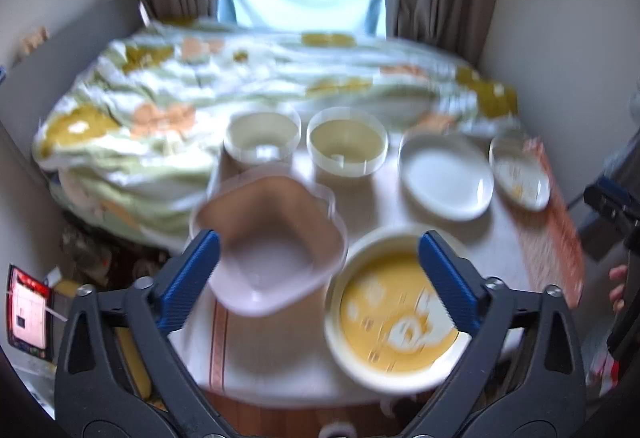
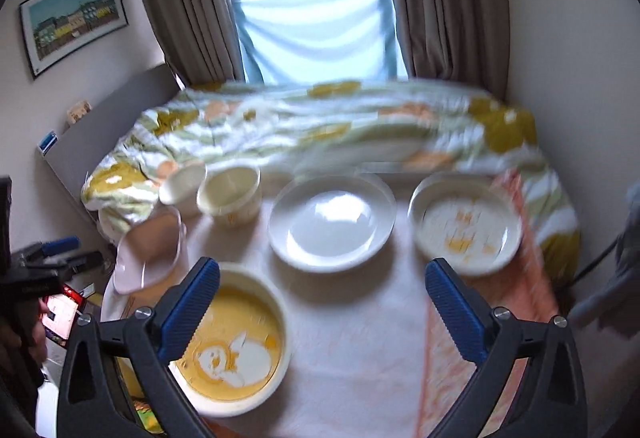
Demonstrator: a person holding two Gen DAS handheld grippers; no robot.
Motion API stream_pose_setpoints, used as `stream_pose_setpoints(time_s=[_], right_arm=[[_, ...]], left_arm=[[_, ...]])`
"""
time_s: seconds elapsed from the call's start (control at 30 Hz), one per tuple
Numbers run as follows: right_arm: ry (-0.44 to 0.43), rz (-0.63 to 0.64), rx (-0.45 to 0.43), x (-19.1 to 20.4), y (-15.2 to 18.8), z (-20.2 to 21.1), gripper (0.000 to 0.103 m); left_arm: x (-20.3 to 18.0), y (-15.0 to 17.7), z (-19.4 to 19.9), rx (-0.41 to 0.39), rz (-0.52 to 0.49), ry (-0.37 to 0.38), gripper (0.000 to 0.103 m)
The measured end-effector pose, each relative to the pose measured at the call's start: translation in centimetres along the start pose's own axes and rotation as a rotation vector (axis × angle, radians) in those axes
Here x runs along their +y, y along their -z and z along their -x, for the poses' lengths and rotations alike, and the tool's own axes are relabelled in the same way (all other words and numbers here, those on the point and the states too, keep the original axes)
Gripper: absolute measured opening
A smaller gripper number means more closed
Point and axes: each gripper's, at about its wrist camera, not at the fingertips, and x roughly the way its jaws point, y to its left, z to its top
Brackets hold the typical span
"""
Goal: Organize plates and bowls
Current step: 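Open both tools and move them to the large plain white plate, then grip the rim of the large white plate with both tools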
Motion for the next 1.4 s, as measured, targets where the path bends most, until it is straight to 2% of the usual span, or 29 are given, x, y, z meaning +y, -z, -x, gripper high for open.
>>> stream_pose_setpoints(time_s=[0.07, 0.17, 0.27, 0.4, 0.53, 0.6, 0.67, 0.73, 0.93, 1.0, 1.07, 1.1, 1.13, 1.27, 1.33, 1.4], right_arm=[[0.028, 0.065, -0.016, -0.4, -2.1, 0.7, 0.102], [0.057, 0.143, 0.024, -1.6, -5.1, -0.3, 0.102], [0.015, 0.179, 0.069, -3.6, -7.2, -3.0, 0.102], [-0.105, 0.197, 0.164, -6.6, -9.0, -8.0, 0.102], [-0.236, 0.204, 0.321, -9.1, -9.9, -15.0, 0.102], [-0.267, 0.236, 0.382, -9.7, -9.8, -18.0, 0.097], [-0.284, 0.284, 0.451, -9.7, -9.3, -21.2, 0.082], [-0.320, 0.305, 0.509, -9.7, -8.5, -23.6, 0.073], [-0.387, 0.331, 0.621, -9.9, -6.3, -28.6, 0.057], [-0.409, 0.340, 0.640, -9.8, -6.0, -29.5, 0.053], [-0.426, 0.356, 0.654, -9.7, -5.7, -30.1, 0.044], [-0.435, 0.361, 0.661, -9.6, -5.6, -30.3, 0.042], [-0.443, 0.365, 0.669, -9.6, -5.4, -30.4, 0.035], [-0.455, 0.372, 0.686, -9.8, -5.1, -30.9, 0.023], [-0.463, 0.375, 0.695, -10.0, -4.9, -31.0, 0.018], [-0.484, 0.379, 0.693, -10.1, -4.8, -30.9, 0.014]], left_arm=[[-0.9, -2.4, 1.2, -0.077, 0.031, 0.020, 0.103], [-2.8, -4.7, 0.6, -0.088, 0.068, 0.077, 0.103], [-5.5, -5.9, -2.0, -0.036, 0.092, 0.075, 0.103], [-8.5, -6.0, -7.2, 0.072, 0.179, 0.070, 0.103], [-9.9, -4.3, -12.9, 0.194, 0.300, 0.054, 0.103], [-10.5, -3.3, -15.9, 0.260, 0.346, 0.053, 0.101], [-10.9, -2.4, -18.3, 0.313, 0.370, 0.040, 0.095], [-11.3, -1.5, -20.7, 0.367, 0.393, 0.029, 0.083], [-12.4, 0.1, -25.2, 0.467, 0.389, -0.019, 0.066], [-12.6, 0.4, -25.6, 0.477, 0.396, -0.024, 0.065], [-12.8, 0.7, -25.9, 0.483, 0.402, -0.023, 0.063], [-13.0, 0.8, -26.1, 0.487, 0.402, -0.024, 0.058], [-13.1, 0.8, -26.3, 0.489, 0.401, -0.024, 0.052], [-13.6, 0.9, -26.4, 0.488, 0.390, -0.033, 0.045], [-13.8, 1.0, -26.3, 0.490, 0.385, -0.037, 0.027], [-13.9, 1.0, -26.4, 0.487, 0.389, -0.043, 0.026]])
